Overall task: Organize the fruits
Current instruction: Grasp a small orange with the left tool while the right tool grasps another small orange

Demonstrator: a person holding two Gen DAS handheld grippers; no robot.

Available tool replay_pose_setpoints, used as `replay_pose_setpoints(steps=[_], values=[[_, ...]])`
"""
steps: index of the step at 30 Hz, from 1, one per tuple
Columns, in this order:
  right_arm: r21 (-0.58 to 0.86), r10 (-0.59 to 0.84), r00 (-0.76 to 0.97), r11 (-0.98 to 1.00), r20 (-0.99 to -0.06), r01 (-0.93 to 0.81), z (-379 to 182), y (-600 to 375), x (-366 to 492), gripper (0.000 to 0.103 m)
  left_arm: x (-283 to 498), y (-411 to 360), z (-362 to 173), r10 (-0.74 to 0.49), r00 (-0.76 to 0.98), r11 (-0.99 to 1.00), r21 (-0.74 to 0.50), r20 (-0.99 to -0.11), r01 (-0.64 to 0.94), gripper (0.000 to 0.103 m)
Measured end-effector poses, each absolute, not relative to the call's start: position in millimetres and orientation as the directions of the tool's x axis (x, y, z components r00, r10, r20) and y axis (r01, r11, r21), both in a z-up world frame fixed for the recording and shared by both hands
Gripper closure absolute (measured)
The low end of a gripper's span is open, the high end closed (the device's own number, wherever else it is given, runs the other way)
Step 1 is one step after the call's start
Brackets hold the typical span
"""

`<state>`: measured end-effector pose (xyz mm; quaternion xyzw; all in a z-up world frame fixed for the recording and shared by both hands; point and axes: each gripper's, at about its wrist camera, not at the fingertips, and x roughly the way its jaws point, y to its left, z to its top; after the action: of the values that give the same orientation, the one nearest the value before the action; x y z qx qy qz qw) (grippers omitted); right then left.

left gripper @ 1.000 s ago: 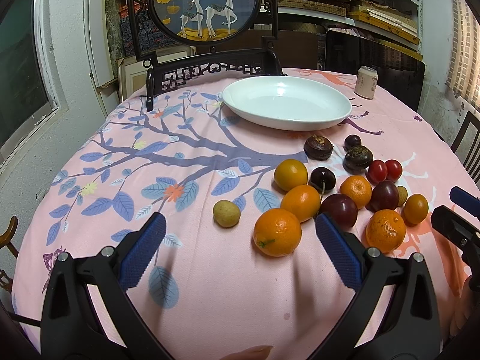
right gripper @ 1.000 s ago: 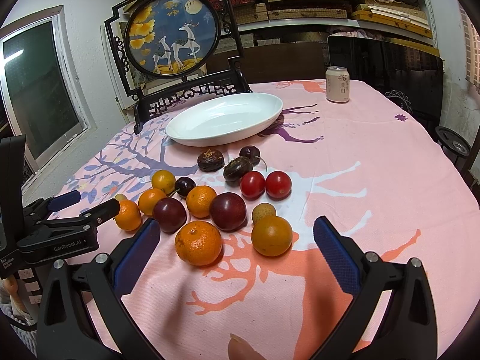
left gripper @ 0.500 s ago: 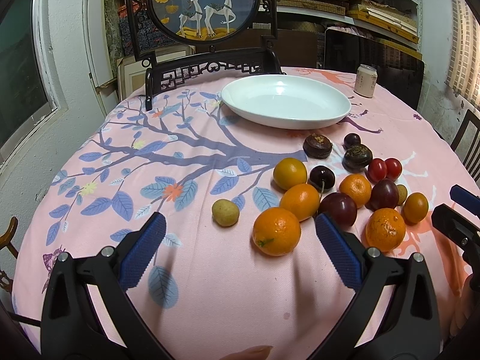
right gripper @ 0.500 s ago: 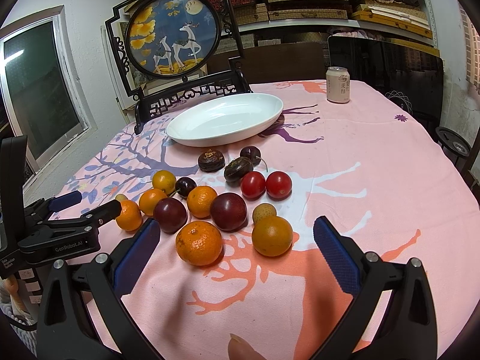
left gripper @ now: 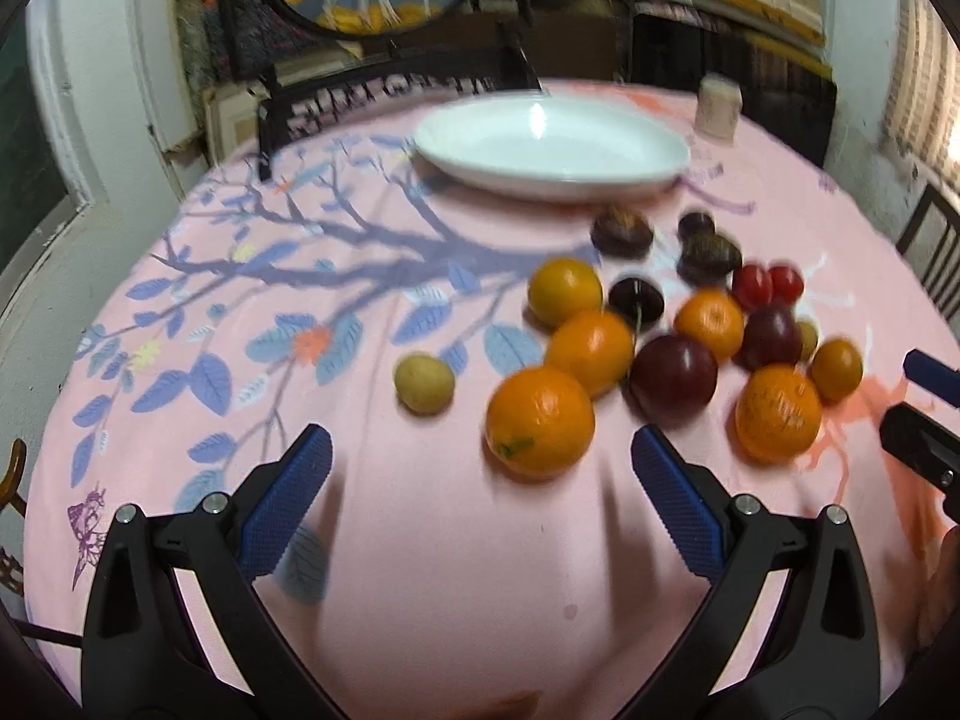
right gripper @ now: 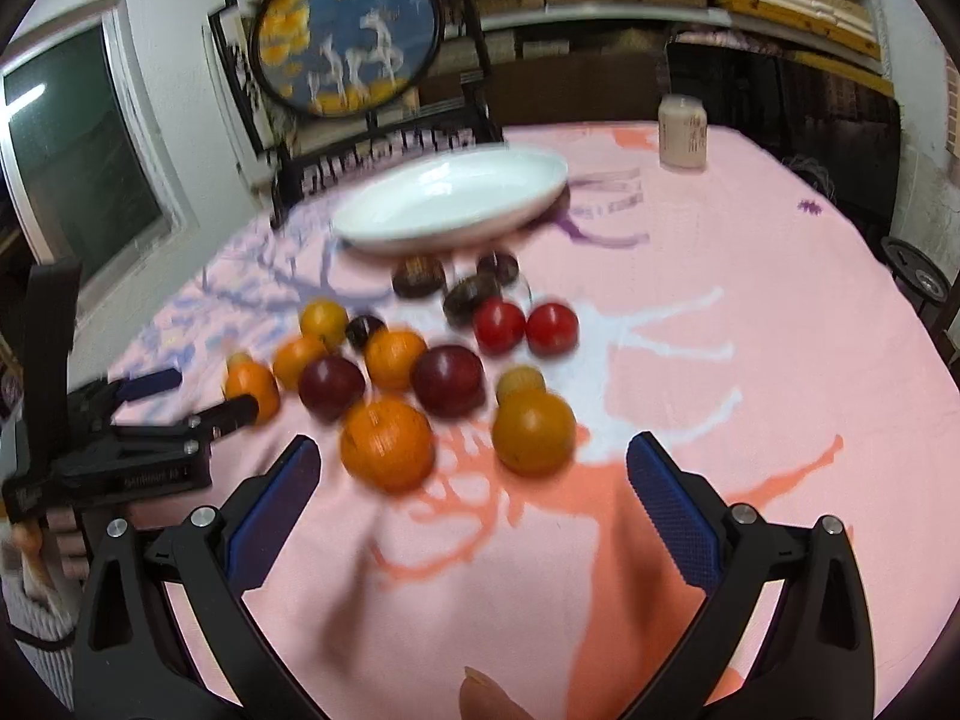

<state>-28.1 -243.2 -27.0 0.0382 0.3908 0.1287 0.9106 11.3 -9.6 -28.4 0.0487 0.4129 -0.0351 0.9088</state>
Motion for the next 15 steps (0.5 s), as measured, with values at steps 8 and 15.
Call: replay_pose_setpoints(steps=[8,15], values=[[0.123,0.213,0.537,0.972,-0.816,-0.198,-60,-270,-28,0.001,22,-5,-48,-0.04,0.556,0.984,0.063,-0.83,0.165,0.002],[0.023,0.156,0.532,0.969,-0.832,-0.247,-64,-259,-32,0.001,24,-2,-49,-0.079,0.553,0.978,0.044,-0.83,0.206,0.002]])
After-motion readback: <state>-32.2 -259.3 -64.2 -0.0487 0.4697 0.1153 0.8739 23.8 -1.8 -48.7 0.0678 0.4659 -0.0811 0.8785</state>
